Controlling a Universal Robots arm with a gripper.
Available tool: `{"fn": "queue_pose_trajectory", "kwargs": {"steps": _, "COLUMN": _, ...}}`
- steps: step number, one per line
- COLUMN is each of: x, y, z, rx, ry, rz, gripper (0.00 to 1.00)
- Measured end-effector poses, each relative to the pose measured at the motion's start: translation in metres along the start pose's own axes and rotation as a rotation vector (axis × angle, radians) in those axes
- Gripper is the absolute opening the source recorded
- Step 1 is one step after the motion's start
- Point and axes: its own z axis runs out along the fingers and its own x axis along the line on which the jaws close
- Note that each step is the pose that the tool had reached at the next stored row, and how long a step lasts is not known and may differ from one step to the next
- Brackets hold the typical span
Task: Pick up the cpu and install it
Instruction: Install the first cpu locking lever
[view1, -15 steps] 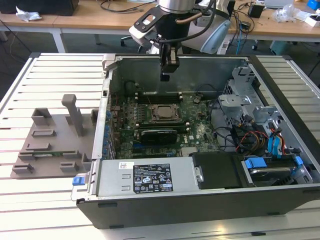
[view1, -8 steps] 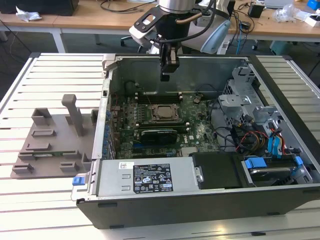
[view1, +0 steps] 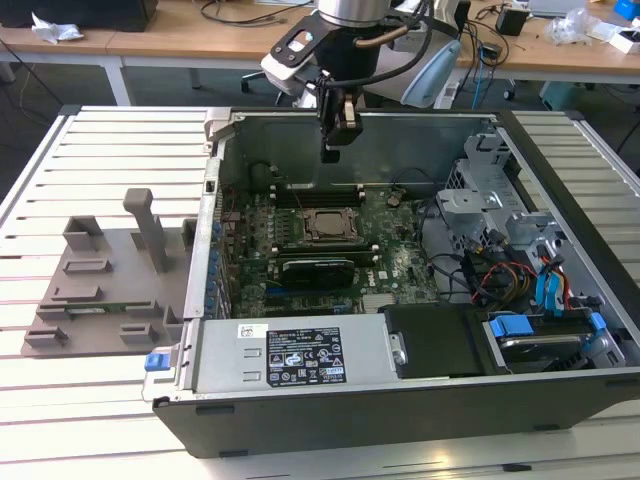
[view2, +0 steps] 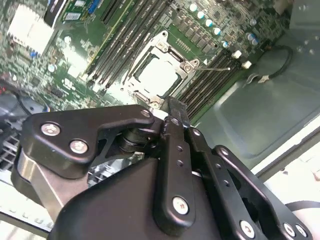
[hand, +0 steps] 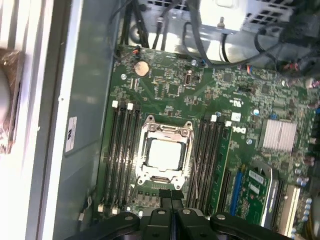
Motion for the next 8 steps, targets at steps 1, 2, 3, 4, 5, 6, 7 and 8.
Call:
{"fn": "queue_pose_trajectory", "kwargs": {"steps": 1, "x": 0.0000, "y": 0.0000, "z": 0.0000, "rx": -0.0015, "ry": -0.0030, "rz": -0.058, "gripper": 0.11}}
{"fn": "queue_pose_trajectory", "kwargs": {"steps": 2, "x": 0.0000, "y": 0.0000, "z": 0.0000, "rx": -0.0022, "ry": -0.0042, "rz": -0.082, "gripper": 0.11}}
{"fn": "queue_pose_trajectory", "kwargs": {"steps": 3, "x": 0.0000, "y": 0.0000, "z": 0.0000, "rx": -0.0027, "ry": -0.0051, "rz": -0.100, "gripper": 0.11}}
{"fn": "queue_pose_trajectory", "kwargs": {"steps": 4, "x": 0.0000, "y": 0.0000, "z": 0.0000, "rx": -0.0032, "ry": -0.0063, "rz": -0.122, "gripper": 0.11}}
{"fn": "queue_pose_trajectory", "kwargs": {"steps": 5, "x": 0.0000, "y": 0.0000, "z": 0.0000, "rx": -0.0037, "ry": -0.0072, "rz": -0.139, "gripper": 0.11}}
{"fn": "queue_pose_trajectory", "kwargs": {"steps": 6, "x": 0.0000, "y": 0.0000, "z": 0.0000, "rx": -0.0045, "ry": -0.0087, "rz": -0.169, "gripper": 0.11}}
{"fn": "queue_pose_trajectory", "kwargs": {"steps": 7, "x": 0.0000, "y": 0.0000, "z": 0.0000, "rx": -0.0049, "ry": -0.0095, "rz": -0.183, "gripper": 0.11}}
{"fn": "queue_pose_trajectory", "kwargs": {"steps": 8, "x": 0.0000, "y": 0.0000, "z": 0.0000, "rx": -0.0054, "ry": -0.0103, "rz": -0.201, "gripper": 0.11}}
